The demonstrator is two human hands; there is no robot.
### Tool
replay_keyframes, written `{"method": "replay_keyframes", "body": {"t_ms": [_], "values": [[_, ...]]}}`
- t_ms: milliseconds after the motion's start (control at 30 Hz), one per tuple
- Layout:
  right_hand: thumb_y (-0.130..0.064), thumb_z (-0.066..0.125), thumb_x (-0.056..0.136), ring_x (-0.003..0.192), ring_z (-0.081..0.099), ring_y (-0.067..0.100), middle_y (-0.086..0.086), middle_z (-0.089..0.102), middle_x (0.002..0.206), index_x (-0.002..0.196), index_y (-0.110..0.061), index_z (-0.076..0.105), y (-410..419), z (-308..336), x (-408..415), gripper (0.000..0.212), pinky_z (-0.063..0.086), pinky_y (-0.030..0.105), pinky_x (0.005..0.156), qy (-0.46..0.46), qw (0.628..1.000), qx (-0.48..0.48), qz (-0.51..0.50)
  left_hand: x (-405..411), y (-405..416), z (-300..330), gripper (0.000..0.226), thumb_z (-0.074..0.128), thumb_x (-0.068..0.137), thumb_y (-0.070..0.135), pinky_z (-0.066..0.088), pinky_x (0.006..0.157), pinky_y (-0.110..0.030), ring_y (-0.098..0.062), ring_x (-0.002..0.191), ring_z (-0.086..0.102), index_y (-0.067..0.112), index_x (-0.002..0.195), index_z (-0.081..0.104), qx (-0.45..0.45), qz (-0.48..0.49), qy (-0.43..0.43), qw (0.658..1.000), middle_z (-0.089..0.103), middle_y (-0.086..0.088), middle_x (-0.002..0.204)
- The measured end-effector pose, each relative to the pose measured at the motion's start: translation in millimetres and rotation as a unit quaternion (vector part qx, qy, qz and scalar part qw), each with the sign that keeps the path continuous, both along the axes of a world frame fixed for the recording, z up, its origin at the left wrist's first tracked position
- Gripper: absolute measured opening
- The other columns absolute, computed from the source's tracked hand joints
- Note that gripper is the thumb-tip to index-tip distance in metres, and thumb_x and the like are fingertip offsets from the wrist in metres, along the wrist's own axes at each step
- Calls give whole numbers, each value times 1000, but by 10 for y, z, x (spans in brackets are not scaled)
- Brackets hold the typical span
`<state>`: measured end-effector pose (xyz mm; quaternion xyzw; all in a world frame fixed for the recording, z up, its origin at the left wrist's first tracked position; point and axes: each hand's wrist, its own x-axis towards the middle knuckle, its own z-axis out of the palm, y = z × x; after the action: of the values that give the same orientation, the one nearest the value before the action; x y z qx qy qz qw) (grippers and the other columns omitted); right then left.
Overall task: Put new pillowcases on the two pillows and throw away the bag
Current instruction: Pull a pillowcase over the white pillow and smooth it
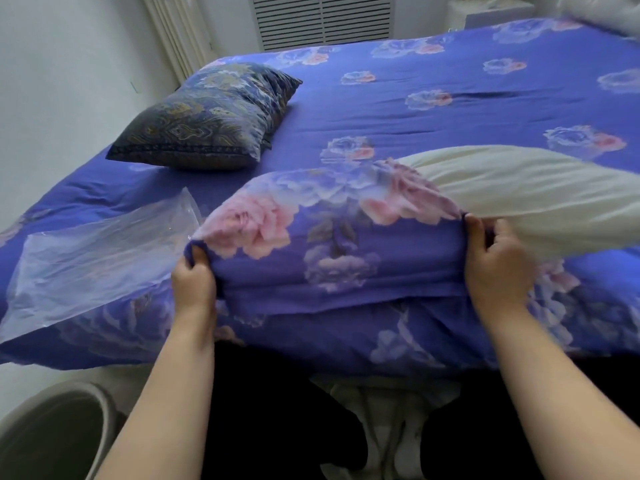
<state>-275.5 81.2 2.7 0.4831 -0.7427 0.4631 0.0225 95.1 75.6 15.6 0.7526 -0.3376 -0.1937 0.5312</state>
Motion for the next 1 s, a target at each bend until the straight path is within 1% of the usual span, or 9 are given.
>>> {"method": "replay_keyframes", "body": {"t_ms": [167,233,333,433,500,600,733,867,1000], "values": [[-55,42,91,87,54,40,20,63,89,92,-7,62,125,283,154,53,39,43,76,89,995,-53,-4,135,156,-144,39,40,100,31,43,89,-44,-24,98,57,-3,105,59,15,-49,-20,999,60,-29,114],[-62,37,89,94,54,40,20,63,97,100,-8,62,38,458,234,60,39,44,79,117,993,11,22,71,197,-139,37,40,100,27,42,83,-40,-15,93,50,-4,106,58,-9,-62,-18,998,60,-29,115],[-70,38,85,103,55,39,21,60,111,115,-6,54,-206,588,393,72,40,42,80,43,983,147,102,-21,247,-151,32,39,101,22,36,79,-26,-12,96,48,-1,111,58,-33,-82,-19,996,62,-21,113],[-57,54,84,97,60,35,14,64,103,105,-11,56,-384,603,497,50,37,34,70,0,966,194,173,24,265,-173,31,39,101,22,38,84,-30,-24,106,56,1,114,58,-35,-47,-41,997,62,-18,115],[-45,56,86,92,59,37,16,65,95,88,-14,54,-448,656,423,31,35,33,67,-17,983,118,139,52,284,-184,30,40,101,20,37,81,-33,-34,106,56,-3,109,58,-45,-18,-64,997,62,-25,111],[-44,55,88,90,58,39,18,65,91,81,-15,49,-481,676,264,30,33,33,66,-40,992,71,92,14,375,-243,29,41,100,15,37,78,-38,-38,99,57,-8,104,59,-38,-19,-107,993,62,-30,105],[-51,54,88,97,60,39,22,64,103,102,-6,50,-523,568,188,48,37,38,71,26,976,195,93,77,444,-418,30,41,100,16,38,77,-38,-35,97,58,-6,100,61,16,-65,-82,994,63,-28,101],[-62,54,83,108,58,36,20,61,114,120,-2,44,-696,765,379,71,39,37,77,46,962,239,127,4,461,-479,35,39,101,21,42,85,-44,-40,103,58,-7,104,60,25,-77,-77,994,62,-30,105],[-48,52,89,106,59,34,17,62,115,114,-11,52,-898,786,584,44,39,35,77,65,950,243,187,-16,560,-493,29,40,100,14,40,87,-41,-35,103,57,-7,107,59,13,-60,-81,995,62,-28,108]]}}
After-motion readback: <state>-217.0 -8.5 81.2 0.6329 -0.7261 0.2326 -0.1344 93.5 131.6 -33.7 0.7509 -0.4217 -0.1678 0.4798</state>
